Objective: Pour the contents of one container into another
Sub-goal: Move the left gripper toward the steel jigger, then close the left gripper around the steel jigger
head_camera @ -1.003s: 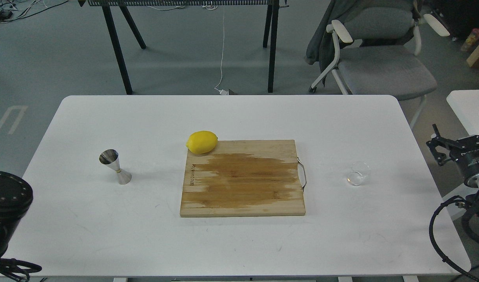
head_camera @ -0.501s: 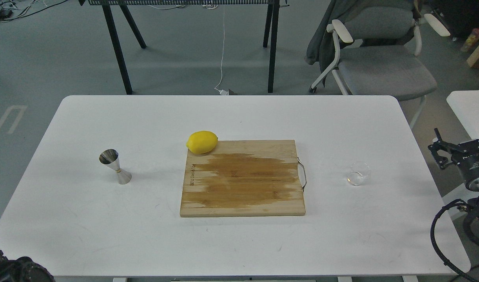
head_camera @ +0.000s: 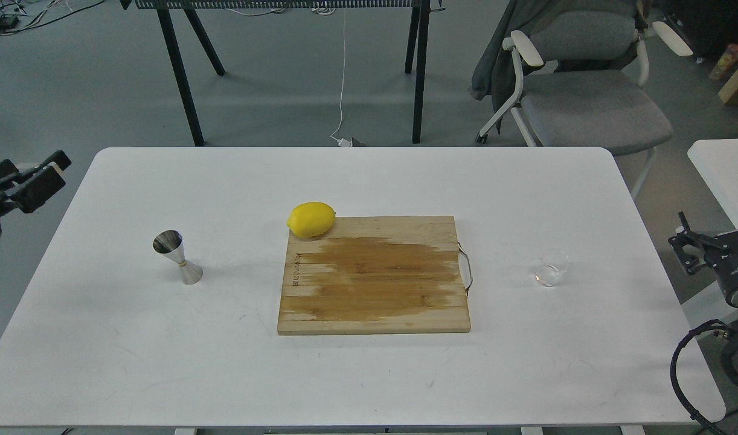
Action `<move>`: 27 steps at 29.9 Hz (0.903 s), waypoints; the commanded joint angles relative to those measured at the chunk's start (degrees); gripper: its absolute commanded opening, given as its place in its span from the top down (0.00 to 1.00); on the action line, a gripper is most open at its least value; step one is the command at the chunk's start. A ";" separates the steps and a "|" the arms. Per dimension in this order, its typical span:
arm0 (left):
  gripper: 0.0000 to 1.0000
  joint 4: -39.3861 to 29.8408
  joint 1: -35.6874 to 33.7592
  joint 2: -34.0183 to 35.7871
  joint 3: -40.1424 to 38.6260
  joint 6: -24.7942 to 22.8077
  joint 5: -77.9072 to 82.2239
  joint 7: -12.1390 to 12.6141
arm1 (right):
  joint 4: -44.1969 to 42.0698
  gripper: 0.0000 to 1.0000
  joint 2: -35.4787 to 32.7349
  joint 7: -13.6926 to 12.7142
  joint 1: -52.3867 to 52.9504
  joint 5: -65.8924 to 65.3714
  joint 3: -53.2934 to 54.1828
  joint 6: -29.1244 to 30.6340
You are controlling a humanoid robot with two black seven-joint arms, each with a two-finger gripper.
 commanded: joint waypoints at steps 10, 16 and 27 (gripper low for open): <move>0.02 7.17 8.68 -2.19 4.08 19.79 0.28 0.00 | -0.97 0.00 0.19 0.00 -0.50 0.00 -0.01 0.00; 0.02 6.91 13.09 -5.97 6.53 25.07 0.28 0.00 | -0.97 0.00 0.28 0.00 -0.67 0.00 -0.01 0.00; 0.02 -2.23 13.00 -10.10 13.13 33.87 3.61 0.00 | -1.06 0.00 0.28 0.09 -0.67 0.00 0.08 0.00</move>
